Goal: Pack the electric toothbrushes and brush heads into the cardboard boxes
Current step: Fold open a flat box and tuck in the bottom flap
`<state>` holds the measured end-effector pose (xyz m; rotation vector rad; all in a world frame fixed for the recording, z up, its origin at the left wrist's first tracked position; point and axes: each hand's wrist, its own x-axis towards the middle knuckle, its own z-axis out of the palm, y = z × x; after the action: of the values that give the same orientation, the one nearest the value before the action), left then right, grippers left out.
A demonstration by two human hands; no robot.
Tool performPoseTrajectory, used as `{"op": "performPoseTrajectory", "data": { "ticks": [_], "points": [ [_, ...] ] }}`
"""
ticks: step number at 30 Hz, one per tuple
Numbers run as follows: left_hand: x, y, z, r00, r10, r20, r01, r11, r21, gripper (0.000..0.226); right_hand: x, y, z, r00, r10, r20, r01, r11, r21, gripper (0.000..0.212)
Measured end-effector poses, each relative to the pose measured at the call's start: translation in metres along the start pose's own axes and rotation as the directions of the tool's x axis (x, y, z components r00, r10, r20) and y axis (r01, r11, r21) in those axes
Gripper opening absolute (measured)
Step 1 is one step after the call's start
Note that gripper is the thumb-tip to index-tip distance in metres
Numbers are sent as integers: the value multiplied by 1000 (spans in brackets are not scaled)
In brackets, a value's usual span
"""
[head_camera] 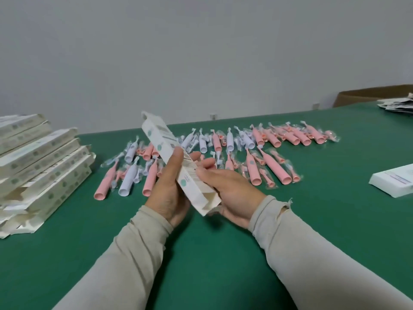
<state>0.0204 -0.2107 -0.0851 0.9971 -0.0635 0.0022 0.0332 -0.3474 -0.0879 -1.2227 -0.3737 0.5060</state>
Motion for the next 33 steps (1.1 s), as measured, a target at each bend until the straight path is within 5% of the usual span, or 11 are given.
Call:
{"op": "performPoseTrajectory", "data": {
  "ticks": [4, 8, 11, 16, 22, 24, 29, 33],
  "points": [
    [8, 11, -13, 963, 220, -154, -238, 964, -114, 61, 3, 6, 3, 962, -180, -205, 98, 929, -358, 45],
    [9, 15, -14, 939, 242, -244, -268, 960, -79, 77, 3, 10, 8, 945, -288, -155, 206, 892, -402, 6],
    [11, 12, -12, 950, 231, -211, -254, 963, -88, 94, 8, 15, 9, 922, -343, -181, 249, 881, -401, 14],
    [11, -6, -3, 967, 225, -121, -237, 967, -95, 40, 10, 20, 6, 893, -386, -233, 259, 861, -438, 19],
    [8, -14, 1, 977, 183, -106, -201, 961, -189, 39, 10, 23, 8, 809, -502, -306, 311, 807, -502, 28],
    [7, -15, 3, 983, 168, -77, -181, 961, -211, 24, 8, 22, 11, 799, -535, -274, 351, 785, -510, 20],
    [8, -6, 0, 996, 77, -47, -88, 948, -307, 38, 4, 17, 13, 849, -522, -79, 427, 767, -478, 8],
    [9, 0, -3, 1000, 13, -14, -17, 934, -356, 48, 4, 17, 14, 801, -597, -42, 469, 670, -576, 25]
  ]
}}
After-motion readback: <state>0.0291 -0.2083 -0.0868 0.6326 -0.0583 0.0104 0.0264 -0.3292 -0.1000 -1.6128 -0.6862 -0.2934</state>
